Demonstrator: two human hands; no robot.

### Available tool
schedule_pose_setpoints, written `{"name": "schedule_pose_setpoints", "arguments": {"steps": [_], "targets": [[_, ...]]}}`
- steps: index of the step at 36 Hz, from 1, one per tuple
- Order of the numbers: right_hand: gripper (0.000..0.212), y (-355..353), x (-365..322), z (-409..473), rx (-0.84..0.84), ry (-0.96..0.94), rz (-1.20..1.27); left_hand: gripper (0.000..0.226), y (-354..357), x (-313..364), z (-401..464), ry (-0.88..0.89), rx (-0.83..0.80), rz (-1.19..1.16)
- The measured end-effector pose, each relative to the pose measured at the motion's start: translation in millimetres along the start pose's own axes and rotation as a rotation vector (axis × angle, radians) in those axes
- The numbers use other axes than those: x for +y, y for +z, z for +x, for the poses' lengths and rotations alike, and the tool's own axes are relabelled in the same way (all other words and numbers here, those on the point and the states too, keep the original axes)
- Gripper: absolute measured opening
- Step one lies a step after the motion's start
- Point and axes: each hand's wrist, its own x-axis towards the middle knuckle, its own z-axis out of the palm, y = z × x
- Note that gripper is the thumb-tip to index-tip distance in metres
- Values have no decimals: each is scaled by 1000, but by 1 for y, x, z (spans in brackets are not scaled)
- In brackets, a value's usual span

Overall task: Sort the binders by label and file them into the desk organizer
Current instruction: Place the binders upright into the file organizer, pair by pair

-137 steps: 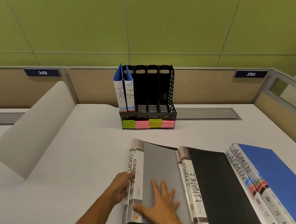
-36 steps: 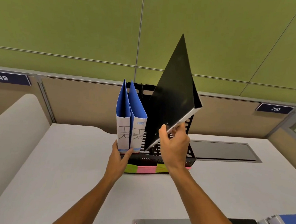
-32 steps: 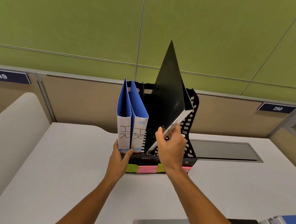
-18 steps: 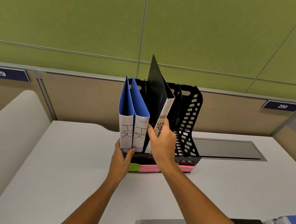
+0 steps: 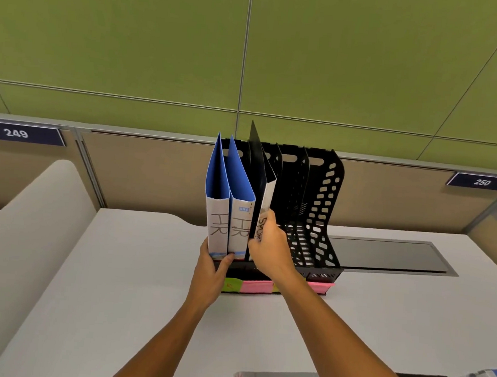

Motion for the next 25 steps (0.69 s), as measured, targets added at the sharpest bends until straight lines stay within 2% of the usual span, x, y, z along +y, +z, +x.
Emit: {"name": "schedule_pose_setpoints", "arguments": {"steps": [4,8,15,25], "targets": [[76,-4,0,-10,-98,-1,57,67,-4,-2,-11,1,-25,67],[70,-6,1,-21,-69,0,89,68,-6,0,-27,-16,-38,100],[83,-16,6,-53,-120,57,110,66,-9,11,-57,0,-26,149],[66,-41,52,-133,-101,96,61,73,0,4,-133,-42,-30,178]]}}
